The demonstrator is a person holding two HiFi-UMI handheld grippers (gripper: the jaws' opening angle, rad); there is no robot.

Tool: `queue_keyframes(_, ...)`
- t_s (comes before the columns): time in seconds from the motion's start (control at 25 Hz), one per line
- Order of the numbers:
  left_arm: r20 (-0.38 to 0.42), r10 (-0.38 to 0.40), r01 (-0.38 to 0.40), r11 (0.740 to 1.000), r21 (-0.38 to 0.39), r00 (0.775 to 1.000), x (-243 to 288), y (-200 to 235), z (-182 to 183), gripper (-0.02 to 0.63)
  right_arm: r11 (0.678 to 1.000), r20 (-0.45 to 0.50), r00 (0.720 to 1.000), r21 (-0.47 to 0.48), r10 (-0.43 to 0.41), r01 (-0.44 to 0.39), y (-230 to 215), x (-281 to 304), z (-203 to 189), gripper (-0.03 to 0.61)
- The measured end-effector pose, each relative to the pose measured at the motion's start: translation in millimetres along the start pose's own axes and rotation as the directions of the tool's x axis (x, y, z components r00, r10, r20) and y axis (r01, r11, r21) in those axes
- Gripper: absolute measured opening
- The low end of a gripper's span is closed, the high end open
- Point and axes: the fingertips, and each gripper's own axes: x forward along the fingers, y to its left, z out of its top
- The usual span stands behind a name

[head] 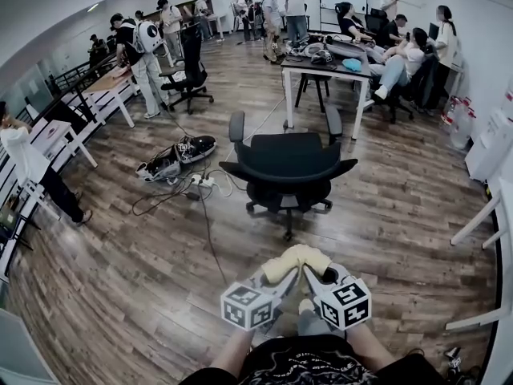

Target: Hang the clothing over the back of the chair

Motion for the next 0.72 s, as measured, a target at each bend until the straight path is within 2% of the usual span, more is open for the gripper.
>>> queue_keyframes(0.2, 0.036, -0.005, 0.004, 0.999, 0.034, 0.999, 4.2, -1.6, 25.9, 0.049, 1.0, 0.041, 0.999, -0.028, 0.004, -0.003, -5.9, -1.3, 25.6, 0.031)
queue_keyframes(0.72, 0.095, -0.009, 0.004, 0.999, 0.048, 0.995, 13.5, -3.5, 74.5, 0.049, 0.995, 0.106, 0.994, -0.093, 0.031, -0.022, -18.6, -2.5, 73.3, 0.031)
